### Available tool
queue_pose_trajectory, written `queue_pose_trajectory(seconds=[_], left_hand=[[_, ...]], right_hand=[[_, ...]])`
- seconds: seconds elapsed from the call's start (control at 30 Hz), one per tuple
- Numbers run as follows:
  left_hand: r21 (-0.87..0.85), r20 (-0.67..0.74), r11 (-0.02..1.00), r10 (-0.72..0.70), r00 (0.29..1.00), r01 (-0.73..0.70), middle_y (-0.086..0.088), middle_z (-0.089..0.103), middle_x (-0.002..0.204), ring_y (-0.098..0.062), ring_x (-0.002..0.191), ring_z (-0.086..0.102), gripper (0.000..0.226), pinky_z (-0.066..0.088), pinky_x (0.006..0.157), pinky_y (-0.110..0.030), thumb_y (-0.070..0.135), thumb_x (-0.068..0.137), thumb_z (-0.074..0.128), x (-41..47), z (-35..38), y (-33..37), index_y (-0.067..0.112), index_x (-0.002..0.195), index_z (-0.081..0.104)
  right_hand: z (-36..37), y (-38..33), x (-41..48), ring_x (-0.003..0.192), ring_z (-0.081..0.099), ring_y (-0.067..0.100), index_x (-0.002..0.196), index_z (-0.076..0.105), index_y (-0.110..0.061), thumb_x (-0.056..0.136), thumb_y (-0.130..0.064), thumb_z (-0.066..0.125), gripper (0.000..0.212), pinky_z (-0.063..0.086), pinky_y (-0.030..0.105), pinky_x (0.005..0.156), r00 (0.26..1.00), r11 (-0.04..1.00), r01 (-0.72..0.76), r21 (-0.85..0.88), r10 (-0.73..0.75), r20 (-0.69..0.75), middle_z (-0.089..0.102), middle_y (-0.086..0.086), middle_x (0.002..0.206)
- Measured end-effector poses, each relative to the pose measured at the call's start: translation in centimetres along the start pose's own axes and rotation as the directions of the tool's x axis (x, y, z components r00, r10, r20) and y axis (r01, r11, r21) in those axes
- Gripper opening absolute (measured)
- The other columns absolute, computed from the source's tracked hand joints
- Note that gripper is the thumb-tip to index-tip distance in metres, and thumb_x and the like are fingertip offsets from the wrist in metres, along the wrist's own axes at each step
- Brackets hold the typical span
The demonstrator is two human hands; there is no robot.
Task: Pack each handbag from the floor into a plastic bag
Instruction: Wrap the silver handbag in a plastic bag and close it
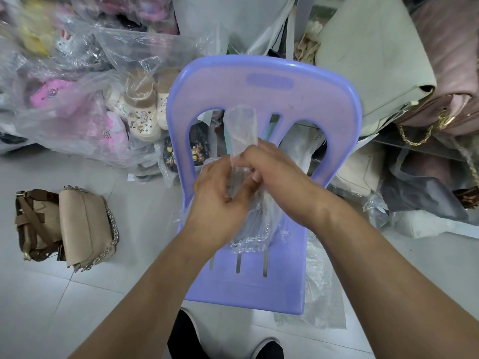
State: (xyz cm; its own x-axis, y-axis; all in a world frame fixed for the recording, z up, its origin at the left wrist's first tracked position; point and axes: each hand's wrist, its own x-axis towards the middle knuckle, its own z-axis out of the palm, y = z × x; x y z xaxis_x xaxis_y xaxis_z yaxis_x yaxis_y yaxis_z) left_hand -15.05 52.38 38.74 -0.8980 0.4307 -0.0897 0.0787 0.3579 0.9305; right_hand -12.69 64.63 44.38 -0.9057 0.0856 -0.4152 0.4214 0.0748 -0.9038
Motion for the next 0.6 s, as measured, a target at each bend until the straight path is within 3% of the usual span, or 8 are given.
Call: queue_pose_trajectory(seconds=[0.03, 0.07, 0.13, 0.23, 0.37, 0.47, 0.53, 0.6], left_hand=[[-0.066, 0.0, 0.997, -0.033, 0.999, 0.033, 0.005, 0.069, 0.103, -0.022, 0.106, 0.066, 0.018, 0.056, 0.086, -0.045, 0.049, 0.089, 0.059, 0.1, -0.1, 0.1, 0.038, 0.102, 0.063], [-0.147, -0.003, 0.988, -0.055, 0.998, 0.054, -0.001, 0.072, 0.103, -0.022, 0.105, 0.068, 0.014, 0.057, 0.086, -0.041, 0.044, 0.092, 0.063, 0.2, -0.3, 0.2, 0.034, 0.102, 0.067], [-0.288, 0.005, 0.954, -0.086, 0.996, 0.084, 0.0, 0.076, 0.101, -0.015, 0.1, 0.071, 0.012, 0.055, 0.089, -0.034, 0.028, 0.098, 0.063, 0.3, -0.8, 0.8, 0.023, 0.103, 0.072], [-0.442, 0.046, 0.881, -0.164, 0.985, 0.167, 0.007, 0.076, 0.105, -0.009, 0.108, 0.068, 0.022, 0.046, 0.103, -0.033, 0.02, 0.103, 0.052, 0.7, -1.8, 0.8, 0.023, 0.102, 0.074], [-0.546, 0.095, 0.812, -0.187, 0.978, 0.208, 0.005, 0.073, 0.096, -0.021, 0.113, 0.066, 0.027, 0.043, 0.109, -0.042, 0.02, 0.102, 0.051, 0.9, -2.2, 0.8, 0.021, 0.085, 0.073], [-0.371, 0.058, 0.906, -0.198, 0.978, 0.205, 0.009, 0.074, 0.092, -0.005, 0.096, 0.068, 0.022, 0.048, 0.092, -0.022, 0.015, 0.105, 0.045, 0.8, -1.3, 1.2, 0.015, 0.099, 0.066], [-0.199, 0.05, 0.971, -0.124, 0.991, 0.131, -0.001, 0.072, 0.102, -0.017, 0.105, 0.066, 0.023, 0.05, 0.096, -0.035, 0.025, 0.099, 0.042, 0.9, -0.9, 1.0, 0.021, 0.109, 0.062], [0.135, 0.065, 0.988, -0.088, 0.994, 0.079, 0.001, 0.062, 0.092, -0.022, 0.103, 0.055, 0.02, 0.041, 0.094, -0.041, 0.028, 0.088, 0.038, 1.2, -0.9, 0.5, 0.024, 0.102, 0.051]], right_hand=[[0.1, -0.2, 0.2, 0.087, 0.053, 0.01, 0.078, 0.069, -0.029, 0.084, -0.035, 0.057, 0.015, 0.044, 0.041, 0.082, 1.0, 1.0, -0.013, 0.021, 0.013, 0.002, 0.056, 0.009, 0.093], [0.1, 0.0, 0.6, 0.087, 0.052, 0.018, 0.092, 0.067, -0.014, 0.077, -0.034, 0.057, 0.027, 0.046, 0.053, 0.085, 1.0, 0.999, -0.009, 0.048, 0.01, -0.029, 0.056, 0.021, 0.095], [-0.1, 0.7, 1.0, 0.081, 0.05, 0.024, 0.101, 0.058, 0.004, 0.078, -0.023, 0.055, 0.036, 0.045, 0.056, 0.084, 0.993, 0.99, -0.016, 0.141, 0.033, -0.117, 0.064, 0.023, 0.093], [-0.7, 1.5, 1.2, 0.064, 0.047, 0.016, 0.114, 0.059, -0.002, 0.102, -0.008, 0.04, 0.023, 0.045, 0.04, 0.08, 0.966, 0.981, -0.01, 0.195, 0.06, -0.25, 0.077, 0.001, 0.093], [-0.8, 1.7, 1.8, 0.052, 0.05, 0.013, 0.13, 0.041, -0.009, 0.105, -0.008, 0.042, 0.025, 0.045, 0.034, 0.07, 0.937, 0.952, -0.014, 0.306, 0.12, -0.328, 0.072, -0.001, 0.081], [0.2, 1.5, 2.0, 0.048, 0.052, 0.006, 0.117, 0.037, -0.02, 0.102, -0.011, 0.046, 0.02, 0.044, 0.03, 0.065, 0.939, 0.982, -0.027, 0.185, 0.088, -0.333, 0.067, -0.005, 0.076], [0.6, 1.1, 1.6, 0.052, 0.053, 0.003, 0.104, 0.049, -0.023, 0.091, -0.013, 0.053, 0.017, 0.042, 0.029, 0.064, 0.967, 0.992, -0.009, 0.125, 0.041, -0.251, 0.065, -0.01, 0.072], [0.7, 0.6, 0.8, 0.057, 0.052, 0.0, 0.082, 0.055, -0.026, 0.077, -0.012, 0.054, 0.015, 0.041, 0.023, 0.064, 0.997, 0.996, 0.022, 0.092, -0.015, -0.075, 0.057, -0.019, 0.061]])
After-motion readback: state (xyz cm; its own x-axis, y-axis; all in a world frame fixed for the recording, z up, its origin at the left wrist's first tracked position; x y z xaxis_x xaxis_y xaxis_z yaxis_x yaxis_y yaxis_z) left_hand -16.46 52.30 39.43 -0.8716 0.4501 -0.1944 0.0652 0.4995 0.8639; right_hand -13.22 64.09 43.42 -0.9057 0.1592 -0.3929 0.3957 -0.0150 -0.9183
